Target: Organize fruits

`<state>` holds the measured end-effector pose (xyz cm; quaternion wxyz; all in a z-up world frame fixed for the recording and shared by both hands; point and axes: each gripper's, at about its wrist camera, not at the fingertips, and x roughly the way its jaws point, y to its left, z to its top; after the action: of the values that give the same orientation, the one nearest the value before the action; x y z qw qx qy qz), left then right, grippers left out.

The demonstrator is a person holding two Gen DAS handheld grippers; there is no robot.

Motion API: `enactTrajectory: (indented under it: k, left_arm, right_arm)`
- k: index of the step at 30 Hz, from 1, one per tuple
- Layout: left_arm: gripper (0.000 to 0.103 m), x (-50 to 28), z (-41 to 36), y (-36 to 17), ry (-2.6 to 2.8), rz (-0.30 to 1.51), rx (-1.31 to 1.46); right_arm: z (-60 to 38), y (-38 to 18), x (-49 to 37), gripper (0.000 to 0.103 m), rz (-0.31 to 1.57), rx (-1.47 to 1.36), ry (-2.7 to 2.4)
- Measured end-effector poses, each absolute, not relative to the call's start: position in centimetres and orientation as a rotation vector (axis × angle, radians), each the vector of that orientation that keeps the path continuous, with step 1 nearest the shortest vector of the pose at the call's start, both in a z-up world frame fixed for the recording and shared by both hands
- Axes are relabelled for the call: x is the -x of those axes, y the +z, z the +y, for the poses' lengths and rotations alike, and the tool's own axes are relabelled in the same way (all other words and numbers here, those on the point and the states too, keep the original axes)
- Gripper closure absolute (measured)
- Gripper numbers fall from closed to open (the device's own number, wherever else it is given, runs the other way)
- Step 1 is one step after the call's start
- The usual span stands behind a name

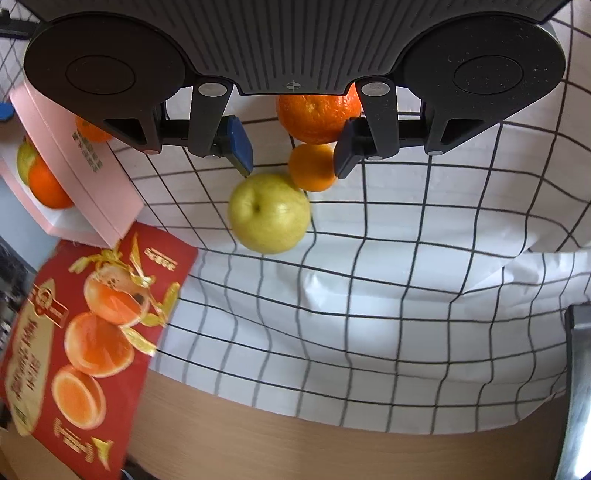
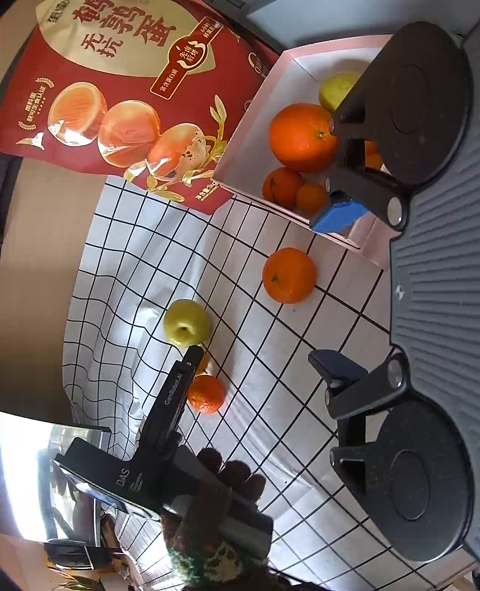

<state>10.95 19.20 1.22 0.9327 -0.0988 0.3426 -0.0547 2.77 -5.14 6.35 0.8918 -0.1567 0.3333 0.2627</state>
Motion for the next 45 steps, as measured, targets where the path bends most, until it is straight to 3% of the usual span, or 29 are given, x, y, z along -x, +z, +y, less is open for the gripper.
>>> enactTrajectory:
  k: [9, 13, 16, 29, 33, 37, 45]
  left_arm:
    - [0.05, -12.5, 17.8, 0.4, 0.007, 0.751, 0.016]
    - [0.064, -12.6, 17.9, 0.3, -0.015, 0.725, 0.047]
    - [0.064, -12.3, 18.2, 0.3, -0.017, 0.717, 0.07]
    - [0.065, -1.1, 15.9, 3.4, -0.165, 0.548, 0.268]
    - [0.064, 2.3, 13.6, 2.6, -0.201, 0.596, 0.264]
    - [0.064, 3.8, 12.6, 1.8, -0.196, 0.61, 0.26]
    - [0.064, 3.6, 13.3, 0.9, -0.145, 0.613, 0.311]
  right_arm:
    - [-5.6, 6.3, -3.1, 0.031, 0.692, 0.326, 0.527]
    - [-5.9, 6.6, -2.5, 0.031, 0.685, 0.328, 0.532]
    - [-6.3, 6.9, -2.2, 0.031, 0.666, 0.337, 0.531]
    - [-5.6, 8.0, -4.8, 0.031, 0.661, 0.274, 0.5]
    - [-3.4, 8.0, -6.6, 0.048, 0.683, 0.307, 0.502]
    - [-1.6, 6.8, -8.6, 0.056, 0.682, 0.353, 0.453]
    - [0.7, 3.8, -9.8, 0.057, 0.775, 0.441, 0.422]
